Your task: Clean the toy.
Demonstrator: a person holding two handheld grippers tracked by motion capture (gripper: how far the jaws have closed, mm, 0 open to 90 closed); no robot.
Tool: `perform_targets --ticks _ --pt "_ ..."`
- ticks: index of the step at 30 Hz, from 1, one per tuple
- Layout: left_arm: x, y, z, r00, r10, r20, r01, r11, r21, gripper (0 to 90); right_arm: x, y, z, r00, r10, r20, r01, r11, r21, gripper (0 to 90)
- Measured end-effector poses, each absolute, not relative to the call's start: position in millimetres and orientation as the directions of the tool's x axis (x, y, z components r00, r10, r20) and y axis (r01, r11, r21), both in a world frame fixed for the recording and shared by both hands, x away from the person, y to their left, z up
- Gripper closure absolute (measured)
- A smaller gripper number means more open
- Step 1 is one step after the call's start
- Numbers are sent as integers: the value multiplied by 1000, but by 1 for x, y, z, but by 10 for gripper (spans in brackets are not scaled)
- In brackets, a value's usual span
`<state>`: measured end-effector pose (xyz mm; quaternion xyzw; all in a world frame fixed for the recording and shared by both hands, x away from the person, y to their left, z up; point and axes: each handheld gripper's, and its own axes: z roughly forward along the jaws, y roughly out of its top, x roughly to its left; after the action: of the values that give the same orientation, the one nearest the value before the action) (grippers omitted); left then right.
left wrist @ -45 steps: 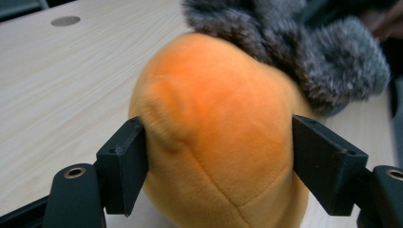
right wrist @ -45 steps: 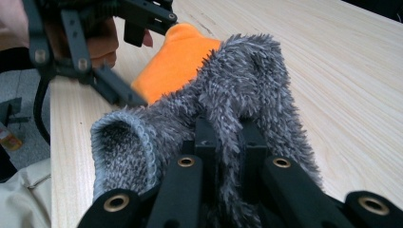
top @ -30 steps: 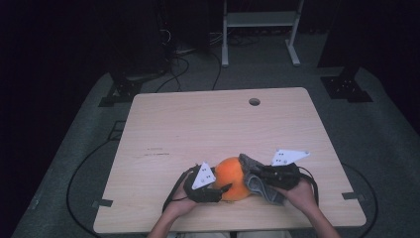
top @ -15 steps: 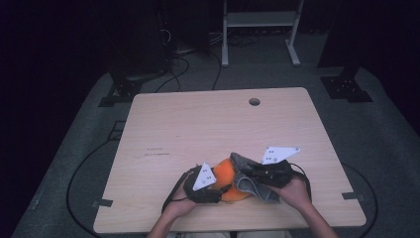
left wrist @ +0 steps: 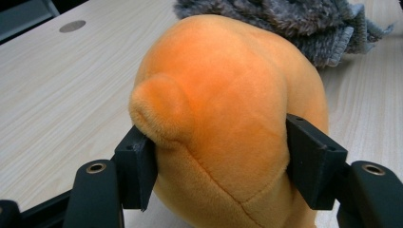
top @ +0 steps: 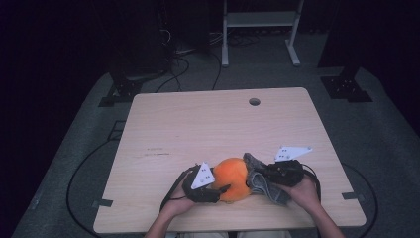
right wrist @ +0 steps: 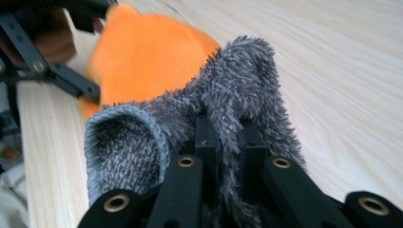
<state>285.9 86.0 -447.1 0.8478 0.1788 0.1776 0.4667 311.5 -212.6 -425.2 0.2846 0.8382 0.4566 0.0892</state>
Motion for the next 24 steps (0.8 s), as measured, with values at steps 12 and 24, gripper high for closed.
perform_targets --ticks 12,24 --pt "293 97 -450 869 487 87 191 -493 849 330 302 -219 -427 -808 577 121 420 419 805 818" --pt "291 93 -451 862 496 102 180 -488 854 323 301 -180 -403 -859 507 72 323 428 844 817"
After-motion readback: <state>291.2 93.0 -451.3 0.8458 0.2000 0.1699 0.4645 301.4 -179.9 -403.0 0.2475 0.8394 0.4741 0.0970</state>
